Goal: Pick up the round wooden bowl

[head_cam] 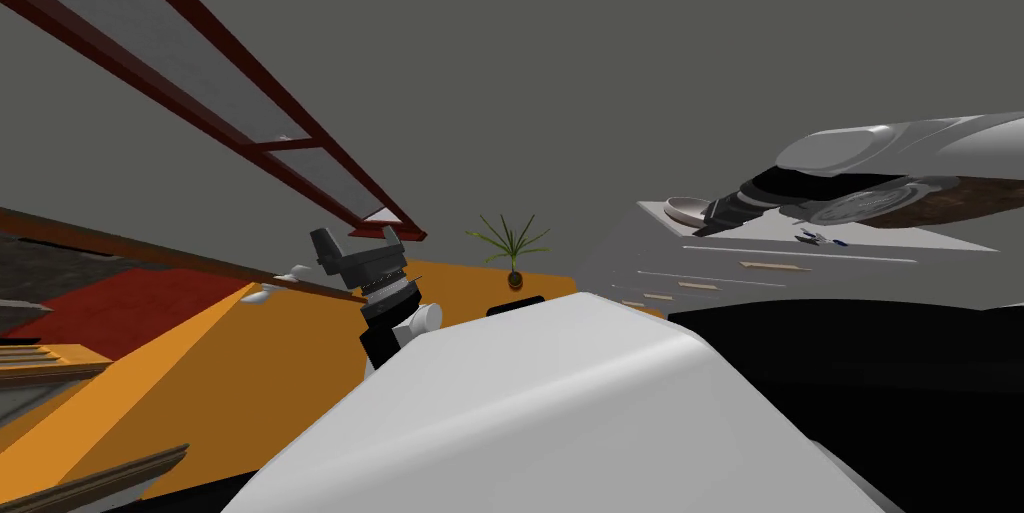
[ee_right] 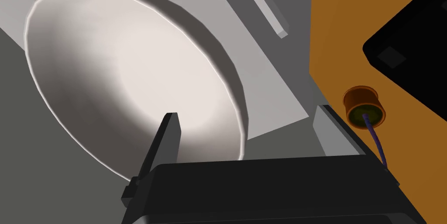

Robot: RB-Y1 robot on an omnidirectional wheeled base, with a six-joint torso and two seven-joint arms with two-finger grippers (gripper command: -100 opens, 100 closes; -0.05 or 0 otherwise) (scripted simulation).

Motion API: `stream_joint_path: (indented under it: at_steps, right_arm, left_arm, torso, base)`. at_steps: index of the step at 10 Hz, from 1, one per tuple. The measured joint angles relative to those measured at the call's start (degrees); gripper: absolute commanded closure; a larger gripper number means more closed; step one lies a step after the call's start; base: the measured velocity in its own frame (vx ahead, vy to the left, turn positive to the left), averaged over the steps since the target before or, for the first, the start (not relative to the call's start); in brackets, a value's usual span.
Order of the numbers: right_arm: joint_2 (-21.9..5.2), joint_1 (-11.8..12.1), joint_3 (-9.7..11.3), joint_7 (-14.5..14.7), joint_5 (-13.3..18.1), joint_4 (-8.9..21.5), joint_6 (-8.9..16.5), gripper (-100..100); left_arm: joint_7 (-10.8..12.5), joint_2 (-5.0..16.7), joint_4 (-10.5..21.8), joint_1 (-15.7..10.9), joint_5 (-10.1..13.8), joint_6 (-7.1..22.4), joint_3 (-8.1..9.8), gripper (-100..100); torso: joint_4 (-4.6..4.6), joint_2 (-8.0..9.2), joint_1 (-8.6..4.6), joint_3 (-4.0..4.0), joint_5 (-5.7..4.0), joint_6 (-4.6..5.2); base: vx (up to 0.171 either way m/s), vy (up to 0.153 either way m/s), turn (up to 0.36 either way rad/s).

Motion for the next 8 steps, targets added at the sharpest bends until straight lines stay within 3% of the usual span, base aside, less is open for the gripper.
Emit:
stream_joint_path:
  at_steps: [7,8]
  right_arm:
    - [-0.08,-1.02,0.77,-9.24,3.79,-3.48,1.07,-100]
    - [-0.09,-1.02,0.78,-9.47,3.81,-3.52,1.11,100]
  left_arm:
    - [0.0,0.0,0.0,0.01,0.0,0.0,0.0,0]
    - [0.0,0.0,0.0,0.02,0.0,0.0,0.0,0]
  torso:
    - [0.01,-0.02,0.04,0.0,0.0,0.06]
    - [-0.02,-0.19,0.08,-0.09,0.02,0.07]
  base:
    - [-0.092,-0.029,0.108]
    - [-0.007,-0.002,-0.003]
